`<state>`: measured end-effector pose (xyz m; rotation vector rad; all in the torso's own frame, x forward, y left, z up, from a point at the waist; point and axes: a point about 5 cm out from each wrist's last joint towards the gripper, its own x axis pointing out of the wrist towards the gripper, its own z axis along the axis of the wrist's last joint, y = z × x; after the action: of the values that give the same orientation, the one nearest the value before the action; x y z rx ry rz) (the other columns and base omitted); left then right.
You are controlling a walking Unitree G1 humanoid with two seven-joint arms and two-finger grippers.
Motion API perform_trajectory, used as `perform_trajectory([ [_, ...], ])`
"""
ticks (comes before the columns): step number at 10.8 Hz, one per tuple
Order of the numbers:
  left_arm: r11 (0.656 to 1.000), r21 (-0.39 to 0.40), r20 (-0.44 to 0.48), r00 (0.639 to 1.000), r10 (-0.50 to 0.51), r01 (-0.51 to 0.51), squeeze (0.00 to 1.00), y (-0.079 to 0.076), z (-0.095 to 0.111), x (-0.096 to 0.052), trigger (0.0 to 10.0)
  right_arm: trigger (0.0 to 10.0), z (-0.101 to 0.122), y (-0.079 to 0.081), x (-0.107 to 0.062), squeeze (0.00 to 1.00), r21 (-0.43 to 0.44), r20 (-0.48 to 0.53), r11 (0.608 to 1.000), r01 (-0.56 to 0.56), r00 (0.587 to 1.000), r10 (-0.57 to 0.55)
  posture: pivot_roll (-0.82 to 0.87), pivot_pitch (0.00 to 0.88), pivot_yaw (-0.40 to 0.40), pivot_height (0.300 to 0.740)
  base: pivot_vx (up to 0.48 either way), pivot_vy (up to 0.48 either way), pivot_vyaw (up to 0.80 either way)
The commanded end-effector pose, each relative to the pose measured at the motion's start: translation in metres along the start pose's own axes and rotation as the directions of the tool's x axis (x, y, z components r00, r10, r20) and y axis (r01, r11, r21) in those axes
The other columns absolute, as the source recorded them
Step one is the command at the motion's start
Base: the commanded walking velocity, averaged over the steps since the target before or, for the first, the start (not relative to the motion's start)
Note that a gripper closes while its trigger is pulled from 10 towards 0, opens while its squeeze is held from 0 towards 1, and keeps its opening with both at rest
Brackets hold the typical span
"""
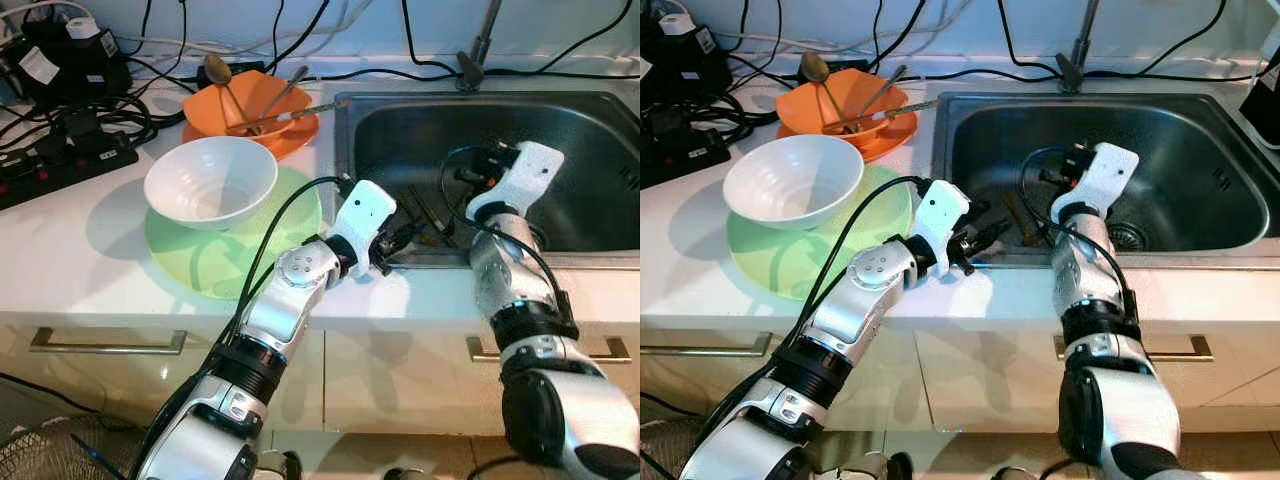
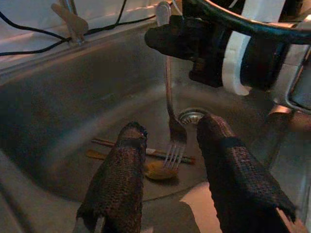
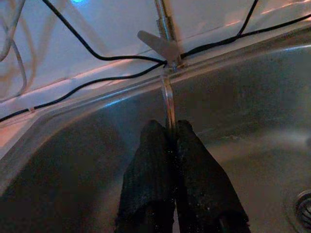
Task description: Kitchen organization
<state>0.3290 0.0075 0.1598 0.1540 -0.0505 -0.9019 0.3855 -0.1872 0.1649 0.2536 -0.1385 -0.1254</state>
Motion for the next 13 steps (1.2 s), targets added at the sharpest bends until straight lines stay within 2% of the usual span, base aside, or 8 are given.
perform_trajectory([
  [1, 1.000, -0.012, -0.084, 0.996, -0.021, 0.020, 0.00, -0.004, -0.018, -0.004, 10.0, 10.0, 0.005, 0.004, 0.003, 0.00, -0.021, 0.019, 1.000, -0.019, 1.000, 0.019, 0.05, 0.057, 0.034, 0.740, 0.000, 0.000, 0.00],
  [2, 1.000, -0.006, -0.096, 0.995, -0.031, 0.031, 0.00, -0.007, -0.020, -0.005, 10.0, 10.0, 0.004, 0.007, 0.003, 1.00, -0.020, 0.022, 0.999, -0.033, 0.999, 0.034, 0.05, 0.058, 0.034, 0.740, 0.000, 0.000, 0.00],
  [3, 0.999, -0.006, -0.096, 0.995, -0.034, 0.034, 0.00, -0.007, -0.020, -0.005, 10.0, 10.0, 0.004, 0.008, 0.003, 1.00, -0.025, 0.022, 0.999, -0.036, 0.999, 0.037, 0.05, 0.058, 0.033, 0.740, 0.000, 0.000, 0.00],
  [4, 0.999, -0.004, -0.099, 0.994, -0.036, 0.036, 0.00, -0.007, -0.020, -0.005, 10.0, 10.0, 0.004, 0.008, 0.003, 0.00, -0.031, 0.024, 0.999, -0.036, 0.999, 0.037, 0.05, 0.059, 0.034, 0.740, 0.000, 0.000, 0.00],
  [6, 0.999, -0.002, -0.102, 0.994, -0.035, 0.035, 0.00, -0.007, -0.020, -0.005, 10.0, 10.0, 0.004, 0.008, 0.003, 0.00, -0.036, 0.033, 0.999, -0.034, 0.999, 0.035, 0.05, 0.059, 0.034, 0.740, 0.000, 0.000, 0.00],
  [8, 1.000, 0.003, -0.101, 0.994, -0.030, 0.031, 0.00, -0.007, -0.020, -0.005, 10.0, 10.0, 0.004, 0.010, 0.001, 1.00, -0.038, 0.047, 0.998, -0.043, 0.998, 0.044, 0.05, 0.057, 0.035, 0.740, 0.000, 0.000, 0.00],
  [10, 0.999, 0.036, -0.018, 0.999, 0.041, -0.041, 0.00, 0.000, -0.009, -0.005, 10.0, 10.0, 0.020, 0.017, -0.002, 0.00, -0.086, 0.162, 0.994, -0.062, 0.984, 0.075, 0.04, 0.059, 0.036, 0.740, 0.000, 0.000, 0.00],
  [13, 0.983, 0.066, 0.044, 0.985, 0.168, -0.171, 0.00, 0.014, -0.004, -0.008, 10.0, 10.0, 0.035, 0.030, -0.020, 0.00, -0.170, 0.283, 0.978, -0.117, 0.945, 0.162, 0.02, 0.053, 0.040, 0.740, 0.000, 0.000, 0.00],
])
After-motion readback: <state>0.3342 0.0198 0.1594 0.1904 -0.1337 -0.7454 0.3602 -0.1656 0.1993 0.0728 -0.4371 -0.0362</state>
